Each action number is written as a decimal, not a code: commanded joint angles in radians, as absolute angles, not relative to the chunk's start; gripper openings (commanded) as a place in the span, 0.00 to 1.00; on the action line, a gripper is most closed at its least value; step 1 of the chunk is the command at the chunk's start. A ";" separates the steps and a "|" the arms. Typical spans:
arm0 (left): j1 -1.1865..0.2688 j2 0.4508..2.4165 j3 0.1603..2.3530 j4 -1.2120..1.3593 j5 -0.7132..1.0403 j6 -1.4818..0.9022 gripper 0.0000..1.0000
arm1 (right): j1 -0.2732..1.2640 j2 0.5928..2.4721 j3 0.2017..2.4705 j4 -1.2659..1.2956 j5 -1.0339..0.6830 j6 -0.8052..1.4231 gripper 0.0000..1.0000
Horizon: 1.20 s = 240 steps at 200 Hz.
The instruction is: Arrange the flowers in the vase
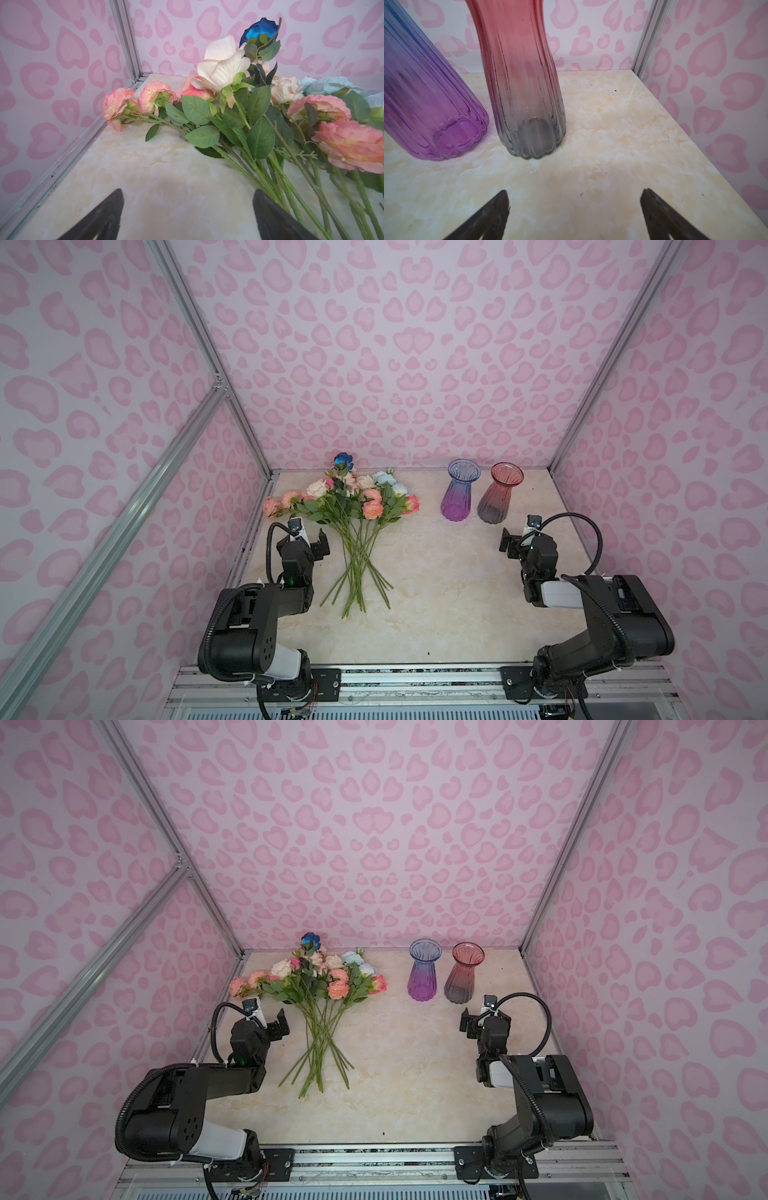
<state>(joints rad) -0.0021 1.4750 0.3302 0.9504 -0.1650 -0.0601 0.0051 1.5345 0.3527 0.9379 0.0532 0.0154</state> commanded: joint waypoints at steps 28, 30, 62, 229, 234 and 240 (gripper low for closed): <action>-0.003 1.346 0.415 0.735 -0.181 -0.069 0.98 | 0.106 1.379 0.449 0.670 0.251 -0.039 1.00; -0.003 1.335 0.425 0.712 -0.181 -0.069 0.98 | 0.110 1.372 0.461 0.641 0.255 -0.043 1.00; -0.004 1.143 0.574 0.392 -0.127 -0.156 0.98 | 0.163 1.293 0.706 0.196 0.393 0.083 1.00; -0.007 0.858 0.734 -0.220 0.399 -0.705 0.75 | 0.126 1.247 1.251 -0.468 0.100 0.419 0.60; -0.014 0.868 0.731 -0.216 0.418 -0.707 0.74 | 0.126 1.272 1.277 -0.483 0.108 0.411 0.60; -0.024 0.878 0.725 -0.216 0.423 -0.709 0.74 | 0.122 1.297 1.304 -0.499 0.125 0.402 0.61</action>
